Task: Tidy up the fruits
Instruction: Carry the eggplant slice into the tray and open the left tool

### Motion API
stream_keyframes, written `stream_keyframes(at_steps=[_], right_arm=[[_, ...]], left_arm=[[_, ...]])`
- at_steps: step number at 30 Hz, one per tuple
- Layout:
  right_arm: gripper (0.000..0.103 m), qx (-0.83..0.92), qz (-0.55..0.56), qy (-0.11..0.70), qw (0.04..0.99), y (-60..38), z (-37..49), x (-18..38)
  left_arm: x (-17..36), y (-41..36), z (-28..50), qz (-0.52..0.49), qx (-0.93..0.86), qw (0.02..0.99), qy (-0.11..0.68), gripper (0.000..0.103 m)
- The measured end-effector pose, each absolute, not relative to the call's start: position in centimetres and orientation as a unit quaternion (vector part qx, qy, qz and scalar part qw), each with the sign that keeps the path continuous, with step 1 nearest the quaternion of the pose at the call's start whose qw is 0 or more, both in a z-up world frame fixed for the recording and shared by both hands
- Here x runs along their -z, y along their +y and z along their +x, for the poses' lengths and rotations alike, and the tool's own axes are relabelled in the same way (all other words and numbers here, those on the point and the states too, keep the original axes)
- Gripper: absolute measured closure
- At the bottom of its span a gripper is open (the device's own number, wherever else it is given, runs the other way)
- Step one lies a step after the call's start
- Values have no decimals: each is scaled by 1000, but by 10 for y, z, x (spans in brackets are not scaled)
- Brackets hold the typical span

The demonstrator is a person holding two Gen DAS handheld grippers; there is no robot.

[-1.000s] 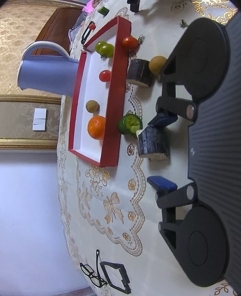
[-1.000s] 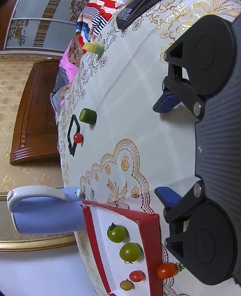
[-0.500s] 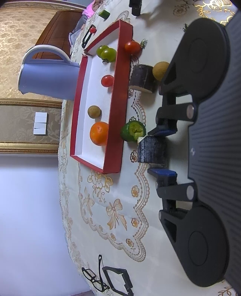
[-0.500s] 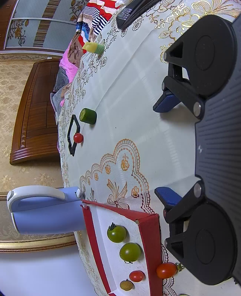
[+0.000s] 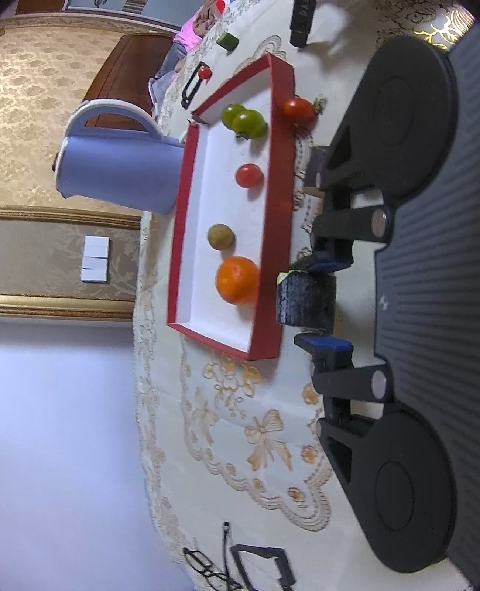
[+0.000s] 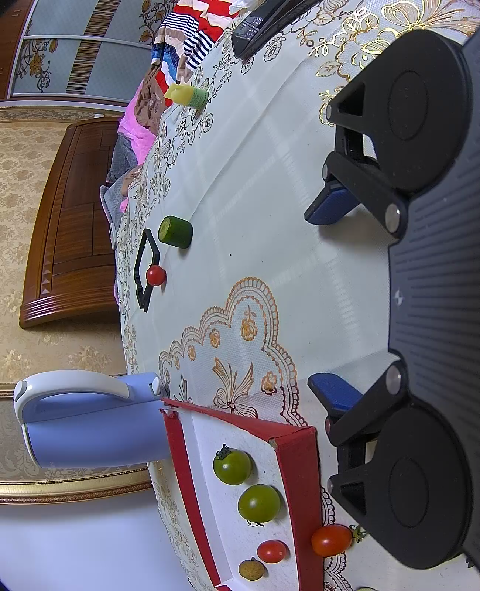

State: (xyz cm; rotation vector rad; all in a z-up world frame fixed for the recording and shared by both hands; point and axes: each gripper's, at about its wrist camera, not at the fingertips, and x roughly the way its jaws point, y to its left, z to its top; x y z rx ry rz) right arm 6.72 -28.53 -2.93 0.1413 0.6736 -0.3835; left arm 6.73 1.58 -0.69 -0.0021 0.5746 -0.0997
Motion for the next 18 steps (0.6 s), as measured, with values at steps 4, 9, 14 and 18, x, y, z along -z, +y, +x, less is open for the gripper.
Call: stream_keyframes(at_steps=[4, 9, 14, 18], right_arm=[[15, 187, 69, 328, 923, -285, 67, 29], [15, 187, 69, 328, 923, -285, 67, 29], [15, 187, 69, 328, 923, -285, 67, 29], [15, 187, 69, 328, 923, -285, 67, 29]], left_arm=[[-1, 15, 79, -1, 49, 960, 276, 73], [-11, 7, 103, 5, 58, 961, 270, 73], [-15, -7, 133, 16, 65, 962, 264, 73], [-8, -16, 163, 19, 57, 959, 276, 73]])
